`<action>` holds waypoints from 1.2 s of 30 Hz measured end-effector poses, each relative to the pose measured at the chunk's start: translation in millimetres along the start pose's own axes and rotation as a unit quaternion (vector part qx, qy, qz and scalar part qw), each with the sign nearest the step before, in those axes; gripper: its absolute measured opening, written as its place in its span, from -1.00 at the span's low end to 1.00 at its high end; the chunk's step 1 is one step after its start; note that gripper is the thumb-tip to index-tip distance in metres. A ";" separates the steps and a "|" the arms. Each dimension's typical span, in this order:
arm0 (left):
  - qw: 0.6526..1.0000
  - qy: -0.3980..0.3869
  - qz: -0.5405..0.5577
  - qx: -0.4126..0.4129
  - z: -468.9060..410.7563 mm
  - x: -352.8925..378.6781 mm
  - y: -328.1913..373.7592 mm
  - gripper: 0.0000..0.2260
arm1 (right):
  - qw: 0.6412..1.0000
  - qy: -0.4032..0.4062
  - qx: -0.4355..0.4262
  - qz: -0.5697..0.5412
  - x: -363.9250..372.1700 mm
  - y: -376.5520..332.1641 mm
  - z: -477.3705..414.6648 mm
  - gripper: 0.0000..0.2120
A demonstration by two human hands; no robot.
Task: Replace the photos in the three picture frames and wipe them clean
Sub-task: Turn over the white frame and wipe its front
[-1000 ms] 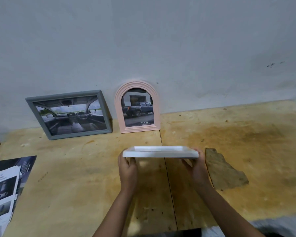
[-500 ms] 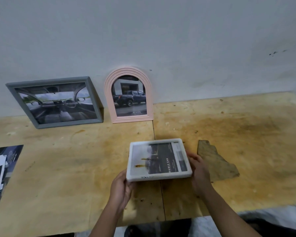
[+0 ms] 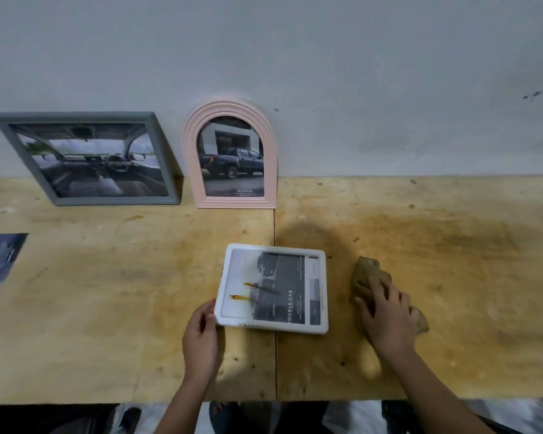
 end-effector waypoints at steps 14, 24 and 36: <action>0.996 0.085 0.005 -0.009 11.4 -24.6 -16.7 -0.95 | 0.890 0.043 -0.405 -0.204 -70.7 -214.9 -65.4 -0.61; 0.989 0.077 -0.021 -0.128 -4.8 -26.7 -10.2 -0.86 | 0.702 -0.032 -0.702 0.113 15.0 -329.1 4.4 -0.74; 0.987 0.018 -0.080 -0.141 -16.9 -20.3 -3.0 -0.94 | 0.825 -0.006 -0.552 0.119 -6.4 -316.5 -86.2 -0.77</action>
Point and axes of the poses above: each hand's wrist, its own z-axis away from the middle knuckle, its own x-axis out of the palm, y = z × x, the point moved 9 cm from there along -z, towards the middle knuckle, and after that the axes turned 15 degrees about -x, right-handed, at the moved point
